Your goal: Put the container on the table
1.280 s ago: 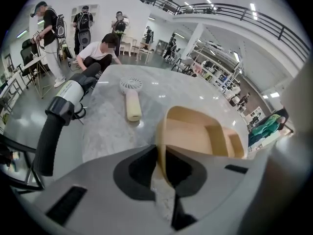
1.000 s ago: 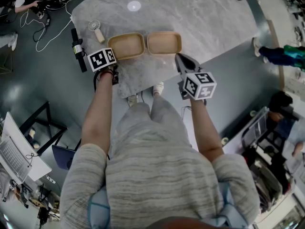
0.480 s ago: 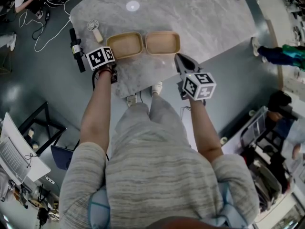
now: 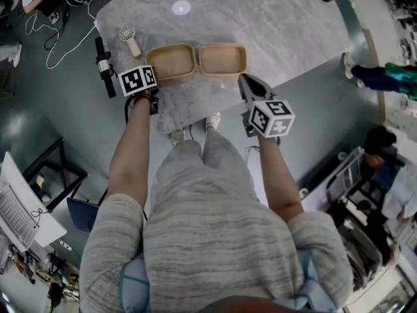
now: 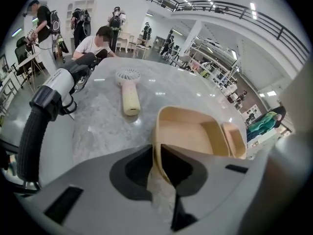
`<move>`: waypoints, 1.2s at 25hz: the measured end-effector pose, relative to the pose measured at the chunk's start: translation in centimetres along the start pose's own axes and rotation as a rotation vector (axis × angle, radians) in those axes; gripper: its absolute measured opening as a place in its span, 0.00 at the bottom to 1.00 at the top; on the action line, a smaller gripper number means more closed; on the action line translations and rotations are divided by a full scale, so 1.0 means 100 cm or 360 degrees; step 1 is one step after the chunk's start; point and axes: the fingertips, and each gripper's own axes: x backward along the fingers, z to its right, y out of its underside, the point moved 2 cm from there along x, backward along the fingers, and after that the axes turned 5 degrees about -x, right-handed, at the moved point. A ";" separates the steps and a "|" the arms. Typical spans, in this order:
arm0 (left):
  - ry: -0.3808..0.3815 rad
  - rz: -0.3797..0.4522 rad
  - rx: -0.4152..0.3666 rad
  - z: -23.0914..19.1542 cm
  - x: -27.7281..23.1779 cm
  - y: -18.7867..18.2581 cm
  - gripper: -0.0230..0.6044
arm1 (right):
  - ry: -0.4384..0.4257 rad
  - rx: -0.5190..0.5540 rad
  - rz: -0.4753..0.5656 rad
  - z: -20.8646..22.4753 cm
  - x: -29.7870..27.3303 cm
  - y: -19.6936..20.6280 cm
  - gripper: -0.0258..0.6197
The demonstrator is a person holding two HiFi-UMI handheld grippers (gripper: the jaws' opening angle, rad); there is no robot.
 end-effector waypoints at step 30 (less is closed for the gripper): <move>0.0156 0.0308 -0.0142 0.023 0.075 -0.027 0.16 | -0.0046 0.0032 0.0053 -0.022 0.003 -0.012 0.04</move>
